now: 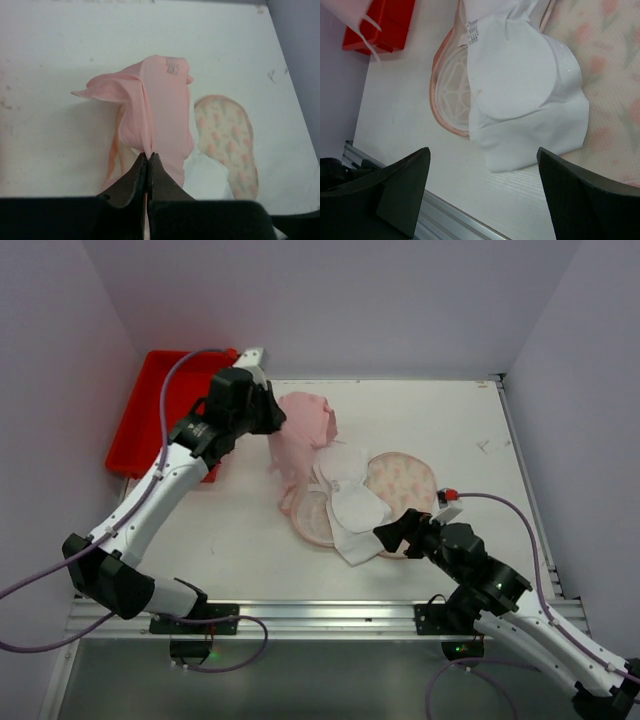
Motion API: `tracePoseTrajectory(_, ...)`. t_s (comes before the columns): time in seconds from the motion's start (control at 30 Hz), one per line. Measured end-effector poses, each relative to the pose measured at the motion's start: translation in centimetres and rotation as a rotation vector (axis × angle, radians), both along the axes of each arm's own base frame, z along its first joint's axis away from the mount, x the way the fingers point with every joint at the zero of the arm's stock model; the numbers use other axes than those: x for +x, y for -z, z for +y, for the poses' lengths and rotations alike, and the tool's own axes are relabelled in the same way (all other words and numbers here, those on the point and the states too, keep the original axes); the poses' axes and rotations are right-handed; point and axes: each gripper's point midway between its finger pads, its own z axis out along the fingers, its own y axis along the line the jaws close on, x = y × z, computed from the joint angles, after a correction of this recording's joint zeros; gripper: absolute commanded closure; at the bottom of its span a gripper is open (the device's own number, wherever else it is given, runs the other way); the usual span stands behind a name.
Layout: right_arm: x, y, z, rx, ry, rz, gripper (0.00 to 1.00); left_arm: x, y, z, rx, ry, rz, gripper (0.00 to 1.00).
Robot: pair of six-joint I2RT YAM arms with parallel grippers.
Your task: Unzip the laundry bag and remove the bra
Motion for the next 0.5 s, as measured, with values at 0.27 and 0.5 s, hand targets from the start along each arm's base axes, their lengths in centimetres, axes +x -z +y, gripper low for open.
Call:
tracePoseTrajectory(0.27,-0.2,0.8,0.5,-0.035,-0.031,0.034,0.12,5.5,-13.5,11.1,0.053,-0.225,-0.332,1.00)
tracePoseTrajectory(0.5,-0.4,0.8,1.5,-0.056,-0.089,0.056,0.12,8.9,-13.8,20.5,0.256,-0.388,-0.402,1.00)
